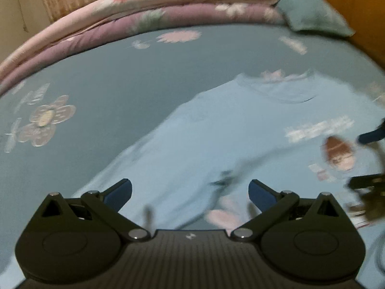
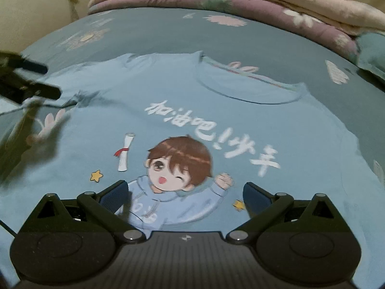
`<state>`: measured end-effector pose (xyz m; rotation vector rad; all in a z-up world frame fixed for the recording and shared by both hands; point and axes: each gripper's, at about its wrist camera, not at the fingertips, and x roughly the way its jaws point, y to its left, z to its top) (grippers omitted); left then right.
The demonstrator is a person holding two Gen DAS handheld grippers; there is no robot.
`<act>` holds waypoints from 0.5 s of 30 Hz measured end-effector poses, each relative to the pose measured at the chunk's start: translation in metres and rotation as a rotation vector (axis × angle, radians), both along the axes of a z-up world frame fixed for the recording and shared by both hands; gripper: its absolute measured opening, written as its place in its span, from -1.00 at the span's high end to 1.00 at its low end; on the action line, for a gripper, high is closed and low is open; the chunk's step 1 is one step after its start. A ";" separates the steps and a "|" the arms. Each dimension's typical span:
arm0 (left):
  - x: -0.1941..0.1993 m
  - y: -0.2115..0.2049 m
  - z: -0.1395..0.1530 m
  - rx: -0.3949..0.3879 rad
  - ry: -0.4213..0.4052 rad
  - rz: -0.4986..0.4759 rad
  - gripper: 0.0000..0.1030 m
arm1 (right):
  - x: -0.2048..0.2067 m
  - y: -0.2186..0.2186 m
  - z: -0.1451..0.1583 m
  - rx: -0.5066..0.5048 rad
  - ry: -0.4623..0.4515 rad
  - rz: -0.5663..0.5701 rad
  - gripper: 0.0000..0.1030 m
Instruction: Fold clothes
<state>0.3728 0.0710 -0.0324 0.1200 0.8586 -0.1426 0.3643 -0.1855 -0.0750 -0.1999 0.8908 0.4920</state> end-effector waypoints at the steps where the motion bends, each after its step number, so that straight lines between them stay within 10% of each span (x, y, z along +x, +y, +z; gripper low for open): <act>1: -0.003 -0.007 0.001 -0.021 -0.002 -0.025 -0.99 | -0.004 -0.005 0.004 0.005 -0.005 -0.016 -1.00; 8: -0.034 -0.066 -0.006 -0.143 0.061 -0.233 -0.99 | -0.046 -0.035 0.006 0.000 0.020 -0.100 -1.00; 15: -0.066 -0.072 -0.031 -0.141 0.169 -0.216 -0.99 | -0.083 -0.048 -0.006 -0.044 0.029 -0.142 -1.00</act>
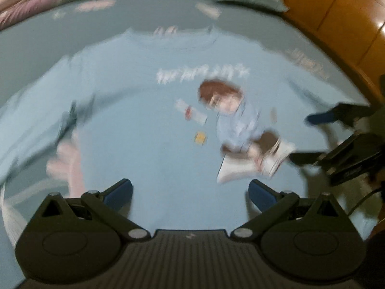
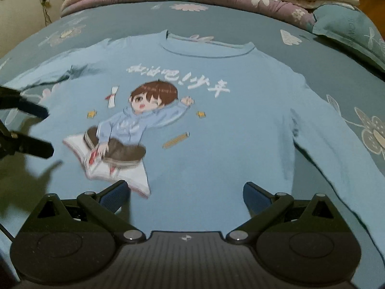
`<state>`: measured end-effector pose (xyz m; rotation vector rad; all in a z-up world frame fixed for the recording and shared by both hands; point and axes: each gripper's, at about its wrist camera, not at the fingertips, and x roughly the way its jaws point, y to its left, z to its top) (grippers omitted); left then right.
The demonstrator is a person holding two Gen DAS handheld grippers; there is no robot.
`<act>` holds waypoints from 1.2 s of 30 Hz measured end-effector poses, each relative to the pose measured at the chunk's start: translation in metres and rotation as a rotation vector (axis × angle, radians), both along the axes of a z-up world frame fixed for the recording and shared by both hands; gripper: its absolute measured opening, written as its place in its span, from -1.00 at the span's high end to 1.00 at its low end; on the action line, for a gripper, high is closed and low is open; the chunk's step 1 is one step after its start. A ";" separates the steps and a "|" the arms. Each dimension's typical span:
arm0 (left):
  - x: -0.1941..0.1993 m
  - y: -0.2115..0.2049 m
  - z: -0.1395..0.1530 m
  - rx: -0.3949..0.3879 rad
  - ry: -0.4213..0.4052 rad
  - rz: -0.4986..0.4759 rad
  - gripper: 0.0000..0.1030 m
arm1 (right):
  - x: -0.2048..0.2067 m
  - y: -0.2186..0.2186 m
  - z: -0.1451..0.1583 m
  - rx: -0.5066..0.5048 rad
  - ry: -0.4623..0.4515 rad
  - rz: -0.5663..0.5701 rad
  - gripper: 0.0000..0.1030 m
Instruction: Fold clothes
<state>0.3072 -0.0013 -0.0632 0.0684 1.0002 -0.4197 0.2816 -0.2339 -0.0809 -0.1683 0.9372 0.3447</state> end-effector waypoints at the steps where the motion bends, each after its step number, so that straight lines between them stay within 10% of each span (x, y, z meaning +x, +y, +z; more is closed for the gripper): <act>1: -0.006 0.000 -0.002 0.020 0.002 0.005 -0.99 | -0.004 -0.001 0.000 -0.003 -0.003 -0.003 -1.00; 22: -0.100 0.000 -0.003 0.066 -0.044 -0.039 -0.99 | -0.097 -0.002 -0.003 -0.032 -0.032 -0.066 -1.00; 36: -0.191 -0.007 -0.002 0.147 -0.322 -0.043 -0.99 | -0.176 -0.003 -0.011 -0.006 -0.258 -0.117 -1.00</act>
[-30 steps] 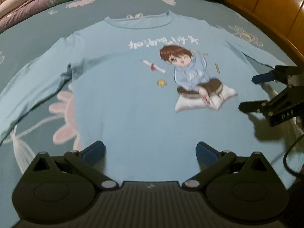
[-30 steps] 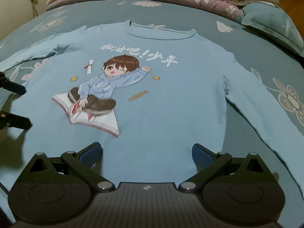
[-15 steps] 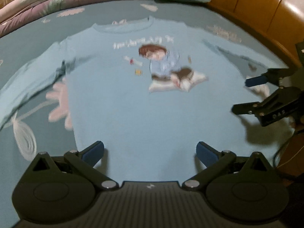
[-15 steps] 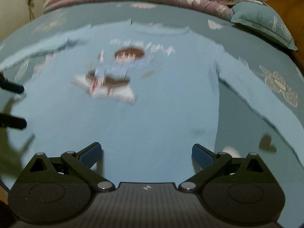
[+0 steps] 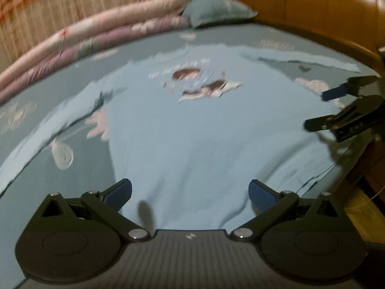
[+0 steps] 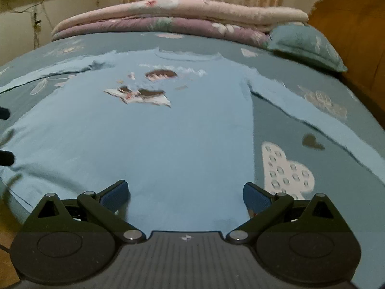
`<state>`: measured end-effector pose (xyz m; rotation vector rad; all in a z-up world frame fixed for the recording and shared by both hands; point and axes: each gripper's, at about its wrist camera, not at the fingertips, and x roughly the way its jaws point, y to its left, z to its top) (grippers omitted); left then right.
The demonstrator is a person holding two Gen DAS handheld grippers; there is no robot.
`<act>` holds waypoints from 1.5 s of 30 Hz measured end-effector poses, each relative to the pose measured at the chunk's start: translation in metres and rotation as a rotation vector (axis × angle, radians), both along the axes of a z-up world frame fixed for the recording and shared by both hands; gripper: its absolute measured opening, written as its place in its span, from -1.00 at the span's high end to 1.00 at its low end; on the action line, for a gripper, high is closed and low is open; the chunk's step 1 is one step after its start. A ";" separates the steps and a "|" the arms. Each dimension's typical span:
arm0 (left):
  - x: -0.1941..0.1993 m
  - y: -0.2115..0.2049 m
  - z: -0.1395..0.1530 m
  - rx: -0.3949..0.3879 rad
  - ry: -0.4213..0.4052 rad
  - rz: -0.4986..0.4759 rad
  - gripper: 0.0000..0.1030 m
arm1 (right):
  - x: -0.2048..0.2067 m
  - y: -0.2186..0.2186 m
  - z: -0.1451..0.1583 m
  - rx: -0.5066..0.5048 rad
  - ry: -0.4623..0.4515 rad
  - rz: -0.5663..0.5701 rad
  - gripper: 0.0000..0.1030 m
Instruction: Fold clothes
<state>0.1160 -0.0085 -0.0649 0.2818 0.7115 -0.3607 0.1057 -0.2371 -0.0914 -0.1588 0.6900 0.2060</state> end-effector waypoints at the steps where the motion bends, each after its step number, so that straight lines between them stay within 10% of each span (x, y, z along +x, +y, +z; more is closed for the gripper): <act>1: -0.001 -0.003 -0.001 0.006 -0.012 -0.005 -0.99 | 0.000 0.006 0.003 -0.004 -0.021 0.013 -1.00; 14: -0.075 0.001 -0.012 0.002 0.115 -0.053 -0.99 | -0.025 0.028 0.003 0.051 0.029 0.078 -1.00; 37: -0.069 0.054 0.010 -0.120 0.022 0.328 -0.99 | 0.003 0.124 0.007 0.050 0.077 0.269 -1.00; 45: -0.064 0.067 0.010 -0.135 0.032 0.321 -0.99 | -0.036 0.112 0.006 0.041 0.129 0.308 -1.00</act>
